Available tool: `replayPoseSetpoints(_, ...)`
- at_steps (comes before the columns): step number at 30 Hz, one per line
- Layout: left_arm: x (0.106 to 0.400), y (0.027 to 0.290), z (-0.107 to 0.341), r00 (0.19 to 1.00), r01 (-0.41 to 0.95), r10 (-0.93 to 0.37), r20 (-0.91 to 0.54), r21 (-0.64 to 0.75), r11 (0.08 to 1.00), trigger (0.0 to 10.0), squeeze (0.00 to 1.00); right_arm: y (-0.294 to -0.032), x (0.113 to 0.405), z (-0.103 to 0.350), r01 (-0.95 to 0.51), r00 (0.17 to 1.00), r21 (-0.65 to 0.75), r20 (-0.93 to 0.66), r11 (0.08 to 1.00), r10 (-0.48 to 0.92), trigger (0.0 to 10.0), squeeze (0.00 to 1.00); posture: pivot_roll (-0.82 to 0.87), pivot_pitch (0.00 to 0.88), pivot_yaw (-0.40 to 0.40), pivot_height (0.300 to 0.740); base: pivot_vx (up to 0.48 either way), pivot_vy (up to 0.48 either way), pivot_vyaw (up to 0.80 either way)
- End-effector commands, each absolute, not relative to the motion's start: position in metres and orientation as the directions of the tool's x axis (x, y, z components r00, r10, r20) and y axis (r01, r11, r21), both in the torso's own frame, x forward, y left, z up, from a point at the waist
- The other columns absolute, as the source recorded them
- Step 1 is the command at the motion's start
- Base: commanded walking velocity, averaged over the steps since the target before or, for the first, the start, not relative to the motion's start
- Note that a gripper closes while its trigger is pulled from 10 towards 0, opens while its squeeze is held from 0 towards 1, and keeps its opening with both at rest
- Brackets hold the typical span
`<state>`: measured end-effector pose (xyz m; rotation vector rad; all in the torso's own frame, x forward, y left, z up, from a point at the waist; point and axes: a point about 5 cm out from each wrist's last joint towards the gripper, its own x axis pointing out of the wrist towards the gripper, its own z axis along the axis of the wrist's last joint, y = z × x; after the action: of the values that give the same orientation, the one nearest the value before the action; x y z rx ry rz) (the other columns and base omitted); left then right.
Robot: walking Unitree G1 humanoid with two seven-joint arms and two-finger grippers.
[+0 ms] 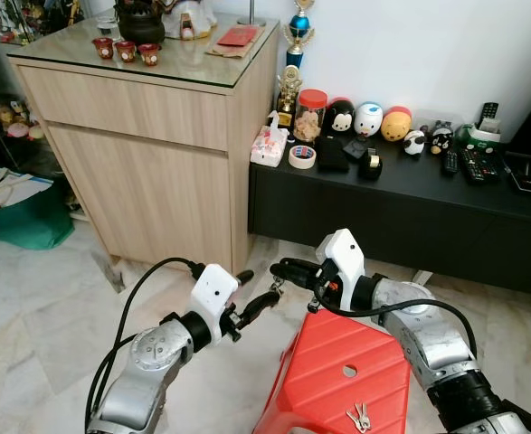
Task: Hang keys on a hook
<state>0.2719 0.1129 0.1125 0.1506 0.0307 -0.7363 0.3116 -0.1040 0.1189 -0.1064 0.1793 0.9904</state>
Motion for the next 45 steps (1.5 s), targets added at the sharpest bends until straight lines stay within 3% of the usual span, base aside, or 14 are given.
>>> replayPoseSetpoints(1,0.272,0.11,0.117,0.731,0.682,-0.679,-0.069,0.131,0.72,10.0,1.0,-0.107,0.316,0.121,-0.826,0.555,-0.018,-0.199,0.563,0.808,10.0,0.0,0.08,0.024,-0.099,0.74,0.0,0.0,0.0)
replayPoseSetpoints(8,0.272,0.104,0.117,0.724,0.689,-0.686,-0.076,0.128,0.713,10.0,1.0,-0.106,0.316,0.122,-0.825,0.557,-0.013,-0.193,0.565,0.808,10.0,0.0,0.08,0.023,-0.099,0.74,0.0,0.0,0.0)
replayPoseSetpoints(11,0.277,0.104,0.114,0.761,0.648,-0.644,-0.081,0.165,0.744,10.0,1.0,-0.105,0.317,0.125,-0.825,0.558,-0.015,-0.186,0.566,0.809,10.0,0.0,0.08,0.024,-0.101,0.74,0.0,0.0,0.0)
replayPoseSetpoints(12,0.278,0.104,0.114,0.771,0.635,-0.632,-0.08,0.162,0.755,10.0,0.0,-0.104,0.318,0.126,-0.826,0.557,-0.016,-0.182,0.564,0.81,10.0,0.0,0.08,0.024,-0.101,0.74,0.0,0.0,0.0)
replayPoseSetpoints(45,0.29,0.095,0.113,0.852,0.52,-0.52,-0.055,0.191,0.832,10.0,0.0,-0.096,0.315,0.131,-0.828,0.552,0.001,-0.171,0.56,0.816,10.0,0.0,0.07,0.023,-0.101,0.74,0.0,0.0,0.0)
